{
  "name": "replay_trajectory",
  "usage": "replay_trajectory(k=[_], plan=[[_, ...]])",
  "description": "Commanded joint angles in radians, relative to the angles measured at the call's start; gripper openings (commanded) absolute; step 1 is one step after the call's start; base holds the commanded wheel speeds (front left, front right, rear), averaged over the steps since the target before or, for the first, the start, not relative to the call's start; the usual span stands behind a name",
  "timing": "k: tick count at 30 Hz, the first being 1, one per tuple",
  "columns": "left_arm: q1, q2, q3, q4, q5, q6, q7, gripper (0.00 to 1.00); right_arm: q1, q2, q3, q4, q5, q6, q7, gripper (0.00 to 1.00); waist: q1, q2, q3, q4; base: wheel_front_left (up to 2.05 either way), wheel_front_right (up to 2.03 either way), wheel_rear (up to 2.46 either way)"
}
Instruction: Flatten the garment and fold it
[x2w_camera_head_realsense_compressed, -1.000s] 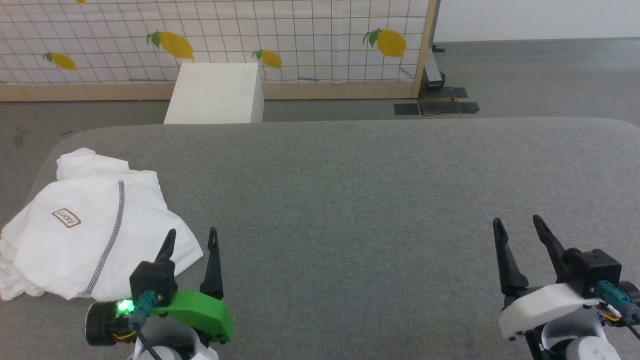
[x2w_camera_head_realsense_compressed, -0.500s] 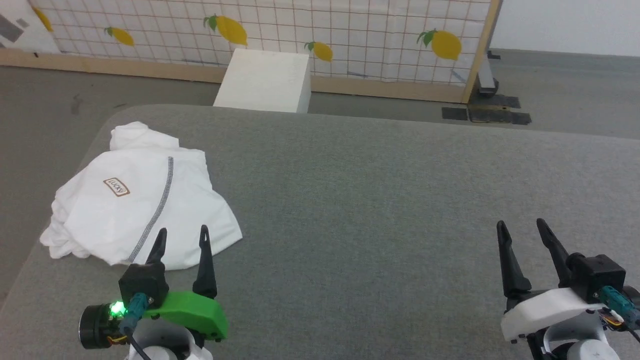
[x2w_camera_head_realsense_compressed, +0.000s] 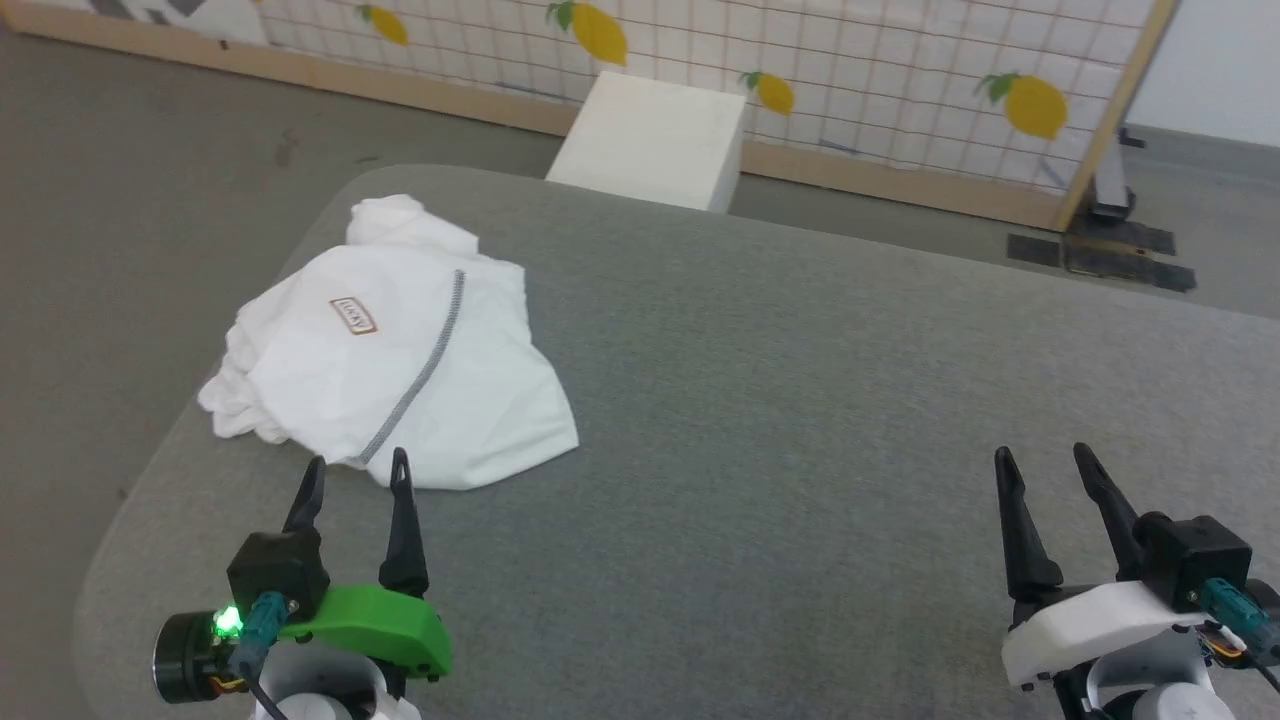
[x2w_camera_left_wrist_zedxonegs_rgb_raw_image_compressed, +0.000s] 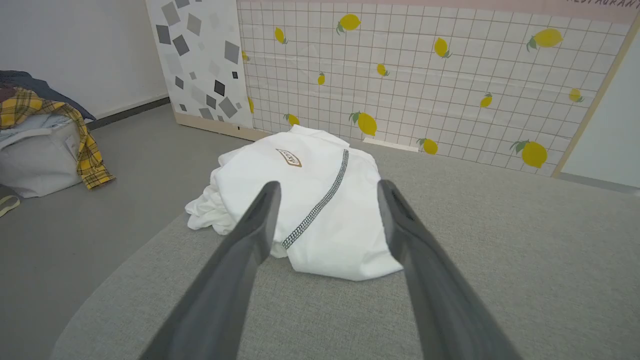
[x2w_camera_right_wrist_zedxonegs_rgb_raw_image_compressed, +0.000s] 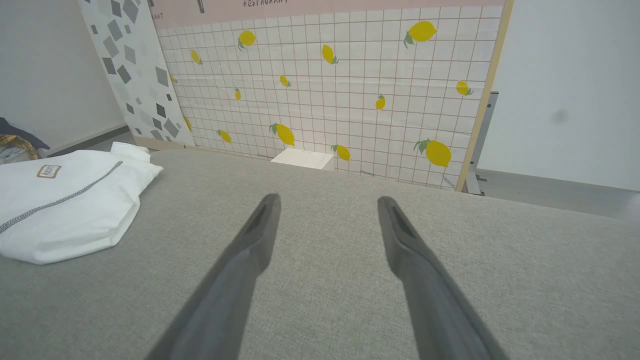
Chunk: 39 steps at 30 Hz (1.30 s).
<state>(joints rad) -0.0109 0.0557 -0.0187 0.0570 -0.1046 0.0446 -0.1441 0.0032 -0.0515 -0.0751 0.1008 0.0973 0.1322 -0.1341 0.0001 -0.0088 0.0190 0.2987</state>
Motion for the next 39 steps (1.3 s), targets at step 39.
replay_trajectory(k=[39], plan=[[0.031, -0.005, -0.012, 0.040, -0.061, 0.040, -0.090, 1.00, 0.055, 0.001, -0.024, 0.035, 0.050, -0.001, -0.038, 1.00, -0.0001, 0.0075, 0.018, 0.286, 0.00, 0.00, 0.00]])
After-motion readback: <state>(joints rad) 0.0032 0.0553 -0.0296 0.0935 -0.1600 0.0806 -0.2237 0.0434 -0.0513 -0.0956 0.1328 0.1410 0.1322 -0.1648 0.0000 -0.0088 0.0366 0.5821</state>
